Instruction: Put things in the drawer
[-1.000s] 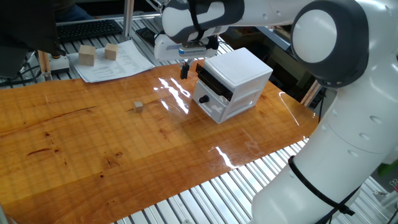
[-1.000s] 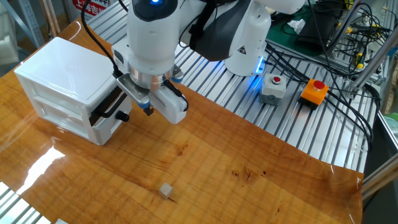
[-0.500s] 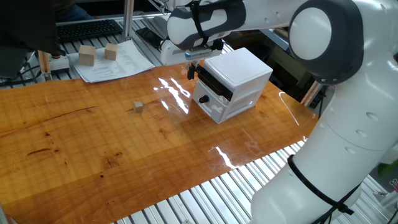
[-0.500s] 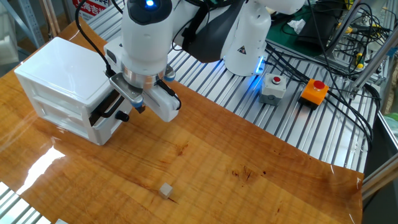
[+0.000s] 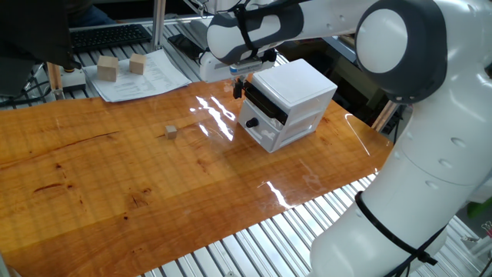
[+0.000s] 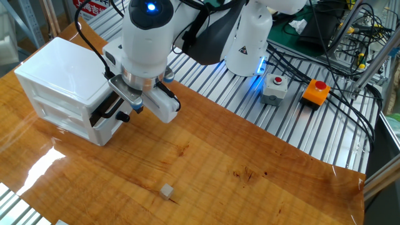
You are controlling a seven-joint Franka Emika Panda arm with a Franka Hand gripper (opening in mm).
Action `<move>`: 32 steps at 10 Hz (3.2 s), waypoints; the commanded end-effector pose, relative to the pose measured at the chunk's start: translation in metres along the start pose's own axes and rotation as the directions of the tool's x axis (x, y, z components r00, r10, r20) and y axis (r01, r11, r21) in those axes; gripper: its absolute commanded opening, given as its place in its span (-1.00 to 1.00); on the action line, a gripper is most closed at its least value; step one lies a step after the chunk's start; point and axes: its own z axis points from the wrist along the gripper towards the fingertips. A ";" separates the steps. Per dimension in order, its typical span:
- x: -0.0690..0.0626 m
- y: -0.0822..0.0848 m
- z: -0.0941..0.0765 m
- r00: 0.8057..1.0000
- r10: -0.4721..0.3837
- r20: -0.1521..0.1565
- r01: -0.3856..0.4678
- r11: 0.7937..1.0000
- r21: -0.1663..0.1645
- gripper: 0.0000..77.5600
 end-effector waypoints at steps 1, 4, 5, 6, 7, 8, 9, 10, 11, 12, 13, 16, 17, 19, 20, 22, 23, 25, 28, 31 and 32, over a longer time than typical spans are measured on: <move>-0.001 0.000 -0.001 1.000 0.007 0.003 -0.007 1.000 -0.004 -1.00; -0.001 0.000 -0.001 1.000 0.013 -0.002 -0.013 1.000 -0.025 -1.00; -0.001 0.000 -0.001 0.999 0.037 -0.003 -0.037 0.999 -0.022 -1.00; -0.001 0.000 -0.001 0.998 0.056 -0.008 -0.056 0.998 -0.023 -1.00; -0.001 0.000 -0.001 0.994 0.103 -0.023 -0.103 0.995 -0.019 -1.00; -0.001 0.000 -0.001 0.995 0.095 -0.020 -0.095 0.995 -0.034 -1.00; -0.001 0.000 -0.001 0.995 0.100 -0.024 -0.101 0.994 -0.036 -1.00; -0.001 0.000 -0.001 0.994 0.103 -0.021 -0.103 0.995 0.002 -1.00; -0.001 0.000 -0.001 0.995 0.101 -0.021 -0.101 0.995 0.021 -1.00; -0.001 0.000 -0.001 0.995 0.096 -0.024 -0.096 0.995 0.022 -1.00; -0.001 0.000 -0.001 0.996 0.087 -0.025 -0.087 0.996 0.021 -1.00; -0.001 -0.011 -0.004 0.999 0.043 -0.023 -0.042 0.998 0.042 -1.00; 0.001 -0.018 -0.006 0.999 0.016 -0.029 -0.015 0.999 0.040 -1.00; 0.004 -0.034 -0.005 0.999 -0.025 -0.033 0.027 0.999 0.038 -1.00; 0.006 -0.040 -0.003 0.998 -0.046 -0.033 0.048 0.998 0.037 -1.00; 0.009 -0.046 0.002 0.998 -0.061 -0.032 0.062 0.997 0.040 -1.00; 0.009 -0.049 0.007 0.997 -0.067 -0.027 0.068 0.997 0.040 -1.00; 0.008 -0.056 0.015 0.996 -0.082 -0.016 0.083 0.996 0.042 -1.00; 0.006 -0.065 0.019 0.995 -0.103 -0.015 0.104 0.994 0.045 -1.00; 0.007 -0.069 0.023 0.993 -0.116 -0.014 0.116 0.992 0.042 -1.00; 0.006 -0.072 0.025 0.992 -0.124 -0.011 0.124 0.991 0.039 -1.00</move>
